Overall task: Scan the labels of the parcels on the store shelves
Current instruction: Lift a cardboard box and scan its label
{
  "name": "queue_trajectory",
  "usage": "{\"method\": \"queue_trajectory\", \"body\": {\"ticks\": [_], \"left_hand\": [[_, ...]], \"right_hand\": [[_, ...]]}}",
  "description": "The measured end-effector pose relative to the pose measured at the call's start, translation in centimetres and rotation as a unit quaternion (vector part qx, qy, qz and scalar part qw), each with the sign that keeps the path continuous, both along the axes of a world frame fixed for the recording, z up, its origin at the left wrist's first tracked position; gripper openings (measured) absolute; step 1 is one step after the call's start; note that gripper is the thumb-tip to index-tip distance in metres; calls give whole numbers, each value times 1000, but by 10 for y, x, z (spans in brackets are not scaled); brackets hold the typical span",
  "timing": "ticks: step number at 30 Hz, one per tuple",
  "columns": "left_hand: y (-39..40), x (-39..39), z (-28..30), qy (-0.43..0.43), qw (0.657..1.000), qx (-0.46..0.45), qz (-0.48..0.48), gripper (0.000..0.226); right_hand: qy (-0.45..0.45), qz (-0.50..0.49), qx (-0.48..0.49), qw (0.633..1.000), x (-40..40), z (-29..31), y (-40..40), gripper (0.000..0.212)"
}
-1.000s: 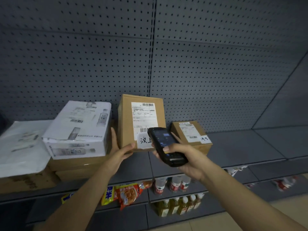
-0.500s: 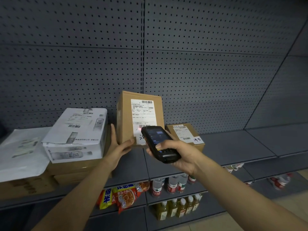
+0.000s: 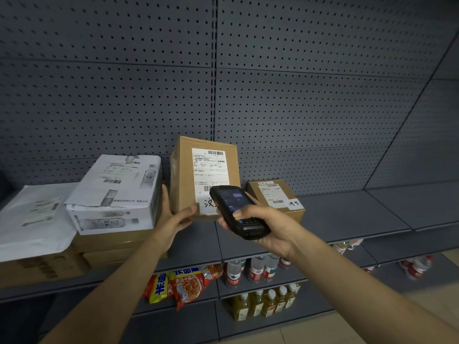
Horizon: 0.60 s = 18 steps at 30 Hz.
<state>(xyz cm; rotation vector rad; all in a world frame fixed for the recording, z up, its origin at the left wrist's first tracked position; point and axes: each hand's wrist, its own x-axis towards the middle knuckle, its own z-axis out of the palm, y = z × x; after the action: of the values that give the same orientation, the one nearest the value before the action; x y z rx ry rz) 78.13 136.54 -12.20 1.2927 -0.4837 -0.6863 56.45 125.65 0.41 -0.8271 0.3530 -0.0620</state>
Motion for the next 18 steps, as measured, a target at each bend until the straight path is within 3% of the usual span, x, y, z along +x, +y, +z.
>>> {"method": "queue_trajectory", "body": {"ticks": [9,18], "left_hand": [[3,3,-7,4,1000,10,-5,137],[5,6,-11,3,1000,10,-8,151]], "right_hand": [[10,0,2,1000,0,-4,3,69],[7,-16,21,1000,1,-7,4,68]]}}
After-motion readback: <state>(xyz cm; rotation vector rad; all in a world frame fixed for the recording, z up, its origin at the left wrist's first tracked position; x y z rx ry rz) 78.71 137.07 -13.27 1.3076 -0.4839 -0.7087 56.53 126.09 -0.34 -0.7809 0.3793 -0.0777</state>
